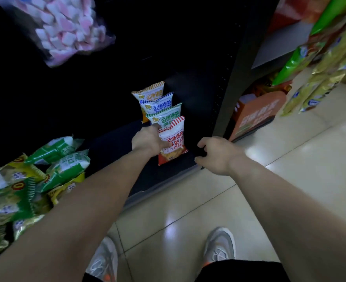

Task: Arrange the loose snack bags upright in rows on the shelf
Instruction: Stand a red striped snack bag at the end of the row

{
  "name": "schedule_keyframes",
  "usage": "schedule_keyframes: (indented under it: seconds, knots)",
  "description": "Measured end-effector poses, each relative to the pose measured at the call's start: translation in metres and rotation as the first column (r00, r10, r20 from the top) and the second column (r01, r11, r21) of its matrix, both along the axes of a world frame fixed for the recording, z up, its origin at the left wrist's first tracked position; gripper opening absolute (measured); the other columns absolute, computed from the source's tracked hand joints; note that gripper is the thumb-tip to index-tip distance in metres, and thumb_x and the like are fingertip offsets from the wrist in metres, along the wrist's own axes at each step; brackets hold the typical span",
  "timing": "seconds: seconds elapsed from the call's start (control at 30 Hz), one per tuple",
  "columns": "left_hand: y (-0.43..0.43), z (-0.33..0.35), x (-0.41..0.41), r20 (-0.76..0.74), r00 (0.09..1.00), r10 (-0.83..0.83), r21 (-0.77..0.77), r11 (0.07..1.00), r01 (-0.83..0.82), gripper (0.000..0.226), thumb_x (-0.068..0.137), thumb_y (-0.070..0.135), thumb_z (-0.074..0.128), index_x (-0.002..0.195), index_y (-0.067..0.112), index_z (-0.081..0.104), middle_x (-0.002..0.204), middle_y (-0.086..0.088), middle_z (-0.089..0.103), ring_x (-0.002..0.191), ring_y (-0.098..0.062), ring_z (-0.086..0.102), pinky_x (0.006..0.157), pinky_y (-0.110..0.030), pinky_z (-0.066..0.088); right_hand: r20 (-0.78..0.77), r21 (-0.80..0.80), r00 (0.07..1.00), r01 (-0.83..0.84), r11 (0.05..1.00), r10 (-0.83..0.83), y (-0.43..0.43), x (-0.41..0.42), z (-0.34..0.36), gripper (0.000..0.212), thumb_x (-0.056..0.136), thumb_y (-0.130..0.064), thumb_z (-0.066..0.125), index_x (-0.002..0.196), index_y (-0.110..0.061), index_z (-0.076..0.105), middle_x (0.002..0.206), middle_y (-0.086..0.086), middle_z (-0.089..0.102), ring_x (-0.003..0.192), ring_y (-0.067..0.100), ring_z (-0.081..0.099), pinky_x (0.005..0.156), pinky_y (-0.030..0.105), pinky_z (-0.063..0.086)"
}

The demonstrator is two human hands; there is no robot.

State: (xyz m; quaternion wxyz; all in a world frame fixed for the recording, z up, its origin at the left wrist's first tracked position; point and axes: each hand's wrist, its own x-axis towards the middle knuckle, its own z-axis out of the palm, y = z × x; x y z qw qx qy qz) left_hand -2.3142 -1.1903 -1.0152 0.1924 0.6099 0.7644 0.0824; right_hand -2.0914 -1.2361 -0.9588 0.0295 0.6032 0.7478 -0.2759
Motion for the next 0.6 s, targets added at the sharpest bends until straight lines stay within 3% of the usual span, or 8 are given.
schedule_keyframes:
  seconds: [0.27,0.43,0.6]
  knots:
    - [0.031,-0.033,0.017,0.01,1.0,-0.007,0.0,1.0,0.007,0.07,0.069,0.051,0.08,0.128,0.026,0.053,0.114,-0.002,0.064,0.098,-0.023,0.063,0.076,-0.041,0.056,0.051,-0.059,0.998,0.023,0.998,-0.02,0.002,0.015,-0.018,0.058,0.087,-0.045,0.063,0.139,-0.023,0.05,0.135,0.007,0.054,0.124,0.027,0.05,0.1,0.039,0.044]
    - [0.032,-0.037,0.021,-0.038,0.998,-0.048,-0.003,0.999,0.048,0.07,0.078,0.052,0.073,0.138,0.028,0.045,0.127,-0.004,0.049,0.112,-0.026,0.053,0.081,-0.044,0.052,0.078,-0.055,0.997,0.0,0.998,0.004,0.003,0.009,-0.018,0.056,0.086,-0.045,0.061,0.137,-0.024,0.05,0.133,0.007,0.054,0.123,0.03,0.051,0.099,0.04,0.046]
    - [0.026,-0.033,0.024,-0.126,0.991,-0.048,0.047,0.997,0.055,0.076,0.075,0.054,0.075,0.136,0.022,0.043,0.127,-0.005,0.046,0.113,-0.027,0.049,0.077,-0.043,0.052,0.102,-0.08,0.995,-0.015,0.997,0.024,0.002,0.006,-0.016,0.055,0.087,-0.045,0.061,0.137,-0.024,0.05,0.133,0.007,0.054,0.122,0.029,0.051,0.099,0.041,0.046]
